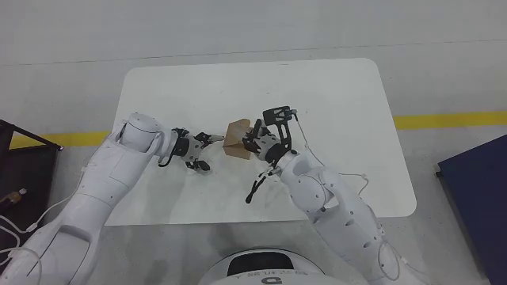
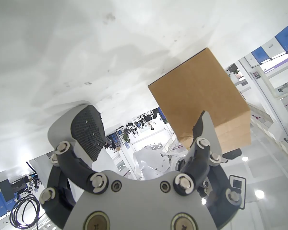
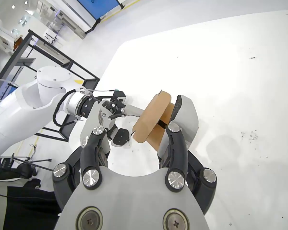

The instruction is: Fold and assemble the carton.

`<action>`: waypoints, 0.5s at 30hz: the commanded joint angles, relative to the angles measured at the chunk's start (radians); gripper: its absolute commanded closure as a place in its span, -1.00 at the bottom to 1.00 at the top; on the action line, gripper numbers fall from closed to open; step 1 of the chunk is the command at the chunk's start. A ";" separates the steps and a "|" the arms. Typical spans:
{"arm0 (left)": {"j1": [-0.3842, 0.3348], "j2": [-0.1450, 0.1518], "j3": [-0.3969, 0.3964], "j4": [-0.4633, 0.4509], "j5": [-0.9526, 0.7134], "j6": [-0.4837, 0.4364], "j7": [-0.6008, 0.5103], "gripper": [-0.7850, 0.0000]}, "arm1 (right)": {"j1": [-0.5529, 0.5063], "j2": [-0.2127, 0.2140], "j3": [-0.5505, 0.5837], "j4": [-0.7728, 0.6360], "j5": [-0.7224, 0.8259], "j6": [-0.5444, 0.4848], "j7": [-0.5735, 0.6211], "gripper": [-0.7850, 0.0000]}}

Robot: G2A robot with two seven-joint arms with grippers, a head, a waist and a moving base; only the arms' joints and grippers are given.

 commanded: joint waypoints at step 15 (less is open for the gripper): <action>0.002 -0.001 0.012 0.013 -0.018 -0.022 0.004 -1.00 | 0.068 -0.014 -0.087 0.054 -0.133 0.057 0.081 -0.04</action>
